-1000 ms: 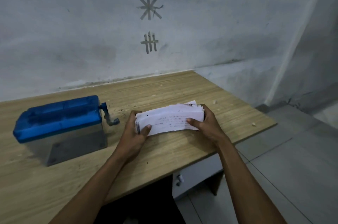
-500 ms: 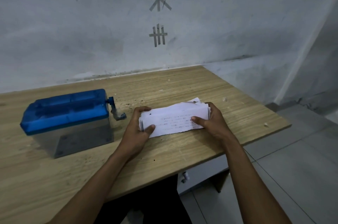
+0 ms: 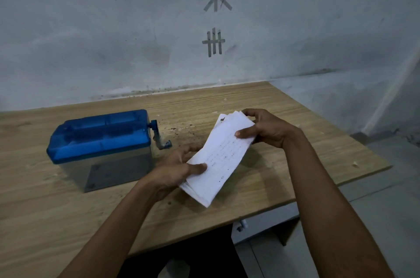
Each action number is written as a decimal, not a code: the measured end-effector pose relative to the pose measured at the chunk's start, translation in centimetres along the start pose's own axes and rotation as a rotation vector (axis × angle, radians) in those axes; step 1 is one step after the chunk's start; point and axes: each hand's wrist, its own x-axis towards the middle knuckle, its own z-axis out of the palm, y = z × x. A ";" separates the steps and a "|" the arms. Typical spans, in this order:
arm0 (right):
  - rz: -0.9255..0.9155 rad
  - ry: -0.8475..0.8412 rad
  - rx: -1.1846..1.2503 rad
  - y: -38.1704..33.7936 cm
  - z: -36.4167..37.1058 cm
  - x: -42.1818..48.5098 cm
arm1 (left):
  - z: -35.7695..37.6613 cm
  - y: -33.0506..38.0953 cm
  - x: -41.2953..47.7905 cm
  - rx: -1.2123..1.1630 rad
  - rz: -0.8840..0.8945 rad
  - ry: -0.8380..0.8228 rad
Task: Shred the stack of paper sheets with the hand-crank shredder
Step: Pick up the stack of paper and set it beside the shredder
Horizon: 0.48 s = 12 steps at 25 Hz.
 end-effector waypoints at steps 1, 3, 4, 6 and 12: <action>0.018 0.030 0.056 -0.3 0.5 0.6 | 0.0 -0.2 0.1 -0.003 -0.017 0.001; 0.067 0.129 0.271 -0.6 2.2 1.5 | 0.3 -0.7 0.1 -0.072 -0.046 0.101; 0.098 0.144 0.348 -0.5 3.3 1.8 | 0.6 -0.9 0.2 -0.107 -0.048 0.174; 0.145 0.107 0.301 0.1 5.4 2.1 | 1.4 -0.9 0.1 -0.127 -0.029 0.281; 0.093 0.109 -0.024 2.8 8.9 4.2 | 1.4 -3.6 -0.7 0.748 0.091 0.404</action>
